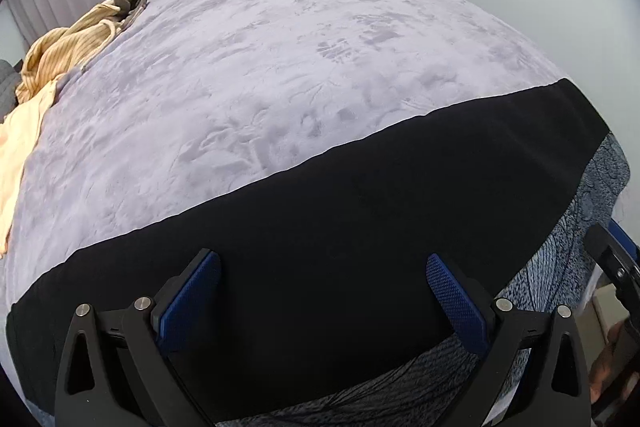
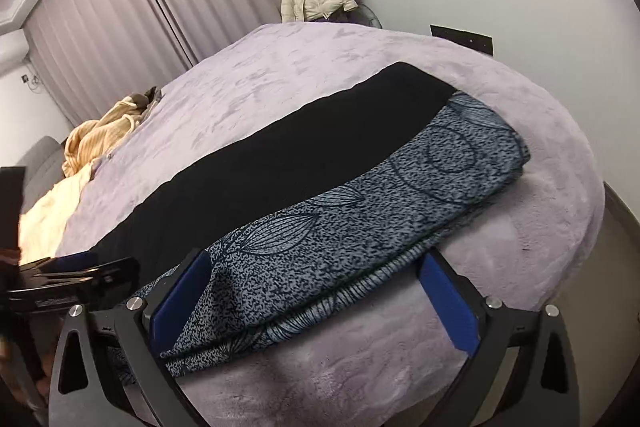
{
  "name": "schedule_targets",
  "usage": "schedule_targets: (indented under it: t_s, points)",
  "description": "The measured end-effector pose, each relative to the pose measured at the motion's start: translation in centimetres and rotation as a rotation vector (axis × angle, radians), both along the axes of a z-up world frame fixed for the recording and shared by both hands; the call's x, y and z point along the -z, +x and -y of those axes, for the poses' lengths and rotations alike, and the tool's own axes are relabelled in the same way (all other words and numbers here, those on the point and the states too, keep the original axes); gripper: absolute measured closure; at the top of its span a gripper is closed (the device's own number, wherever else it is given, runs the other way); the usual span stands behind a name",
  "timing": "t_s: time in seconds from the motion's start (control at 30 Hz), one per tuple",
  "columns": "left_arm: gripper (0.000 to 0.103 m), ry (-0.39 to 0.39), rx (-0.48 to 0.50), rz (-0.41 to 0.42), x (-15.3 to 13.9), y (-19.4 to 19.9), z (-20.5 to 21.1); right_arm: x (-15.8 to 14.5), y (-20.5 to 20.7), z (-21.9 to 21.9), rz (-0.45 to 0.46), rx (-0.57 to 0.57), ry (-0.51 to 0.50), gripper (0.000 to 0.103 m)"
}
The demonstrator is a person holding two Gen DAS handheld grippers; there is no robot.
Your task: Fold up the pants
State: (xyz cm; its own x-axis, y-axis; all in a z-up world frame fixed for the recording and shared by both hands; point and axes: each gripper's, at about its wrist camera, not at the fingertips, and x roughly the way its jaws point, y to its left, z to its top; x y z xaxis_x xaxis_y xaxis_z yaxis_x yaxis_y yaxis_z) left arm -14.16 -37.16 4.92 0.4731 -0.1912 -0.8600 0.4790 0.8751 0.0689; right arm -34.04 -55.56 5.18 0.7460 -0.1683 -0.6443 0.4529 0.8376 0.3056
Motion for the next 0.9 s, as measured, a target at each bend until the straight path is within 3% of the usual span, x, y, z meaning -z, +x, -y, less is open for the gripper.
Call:
schedule_targets:
  t_s: [0.13, 0.3, 0.47, 0.53, 0.63, 0.73, 0.9]
  points:
    - [0.000, -0.006, -0.043, 0.016, 0.2, 0.6, 0.7, 0.6, -0.3, -0.3, -0.005, 0.004, -0.005, 0.001]
    - [0.000, -0.006, -0.043, 0.039, 0.3, 0.4, 0.8, 0.7, 1.9, 1.6, 0.065, -0.004, 0.030, 0.003]
    - [0.000, -0.009, -0.034, 0.063, 0.8, 0.2, 0.9, 0.9, 3.2, 4.6, 0.106, 0.007, 0.122, 0.040]
    - [0.000, -0.007, -0.037, 0.069, 0.9, 0.1, 1.1, 1.4, 3.5, 5.2, 0.087, -0.006, 0.137, 0.048]
    - [0.000, -0.003, -0.039, 0.086, 0.9, -0.5, 1.4, 1.6, 3.5, 5.8, 0.108, -0.026, 0.158, 0.049]
    - [0.000, -0.005, -0.038, 0.089, 1.0, -1.1, 1.5, 1.9, 4.2, 6.3, 0.128, -0.035, 0.173, 0.040]
    - [0.000, -0.015, -0.029, 0.077, 1.0, -0.5, 0.9, 1.2, 6.4, 5.3, 0.066, -0.044, 0.082, 0.036]
